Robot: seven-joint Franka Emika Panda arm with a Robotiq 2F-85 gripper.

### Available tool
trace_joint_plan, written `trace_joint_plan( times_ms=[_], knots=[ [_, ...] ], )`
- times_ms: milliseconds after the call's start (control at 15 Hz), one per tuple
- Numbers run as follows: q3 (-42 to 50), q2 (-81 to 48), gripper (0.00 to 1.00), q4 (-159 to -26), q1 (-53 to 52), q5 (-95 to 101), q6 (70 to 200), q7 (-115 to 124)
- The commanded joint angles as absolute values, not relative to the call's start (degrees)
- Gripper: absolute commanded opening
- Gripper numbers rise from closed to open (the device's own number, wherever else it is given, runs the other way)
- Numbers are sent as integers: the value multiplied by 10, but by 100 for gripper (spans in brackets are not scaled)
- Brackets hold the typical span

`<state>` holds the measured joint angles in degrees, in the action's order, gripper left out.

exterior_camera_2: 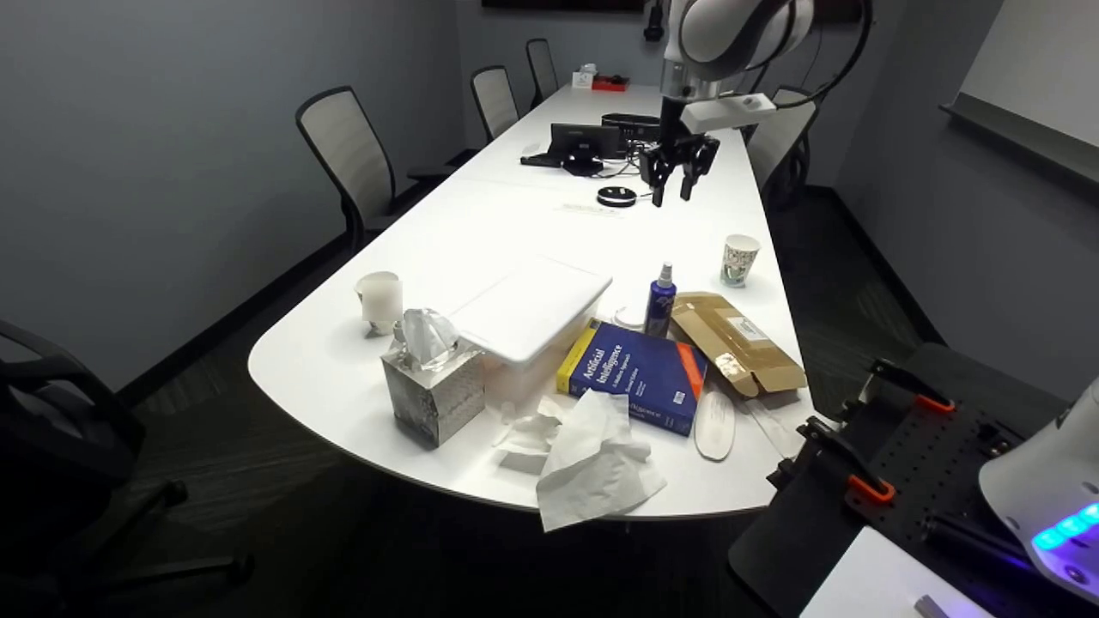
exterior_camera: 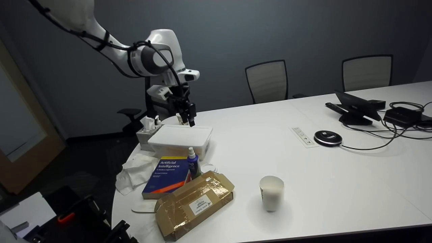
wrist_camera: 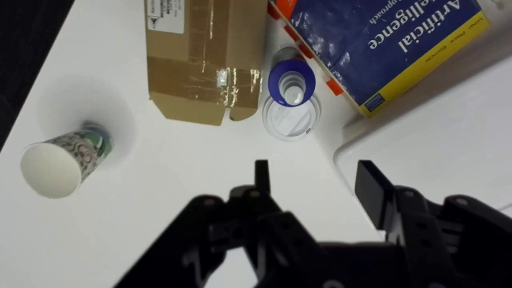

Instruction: Open the white lid of the clear lunch box, pick up the blue bottle and put it inside the lunchbox

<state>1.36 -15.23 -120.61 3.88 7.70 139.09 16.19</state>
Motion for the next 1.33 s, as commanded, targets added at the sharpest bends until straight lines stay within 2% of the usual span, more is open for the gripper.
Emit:
trace_joint_plan(
  times_ms=[0, 267, 1267],
  knots=[
    [24, -204, 27, -1171, 22, 34, 1393, 180],
    [26, -235, 0, -1168, 22, -11, 1396, 176],
    [62, -278, 0, -1164, -1, -12, 1411, 218]
  ],
)
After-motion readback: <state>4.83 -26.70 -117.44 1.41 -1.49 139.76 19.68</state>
